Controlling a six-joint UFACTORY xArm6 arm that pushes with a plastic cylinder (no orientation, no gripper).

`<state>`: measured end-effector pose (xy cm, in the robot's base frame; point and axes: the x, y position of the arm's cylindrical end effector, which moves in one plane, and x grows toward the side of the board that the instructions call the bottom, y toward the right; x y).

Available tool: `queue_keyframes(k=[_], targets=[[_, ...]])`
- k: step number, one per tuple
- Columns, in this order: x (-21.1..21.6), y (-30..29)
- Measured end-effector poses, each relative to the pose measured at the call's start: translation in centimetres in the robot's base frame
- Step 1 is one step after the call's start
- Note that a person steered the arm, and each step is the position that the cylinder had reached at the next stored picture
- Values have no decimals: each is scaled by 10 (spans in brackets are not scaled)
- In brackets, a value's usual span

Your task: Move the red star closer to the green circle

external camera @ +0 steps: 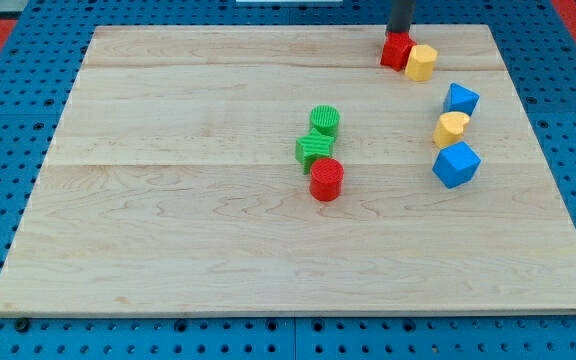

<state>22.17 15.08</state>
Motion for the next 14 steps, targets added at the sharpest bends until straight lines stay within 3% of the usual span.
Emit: queue_keyframes(k=[2, 6, 9, 11, 14], targets=[[-31, 10], [12, 28], [10, -28], [43, -28], [69, -97]])
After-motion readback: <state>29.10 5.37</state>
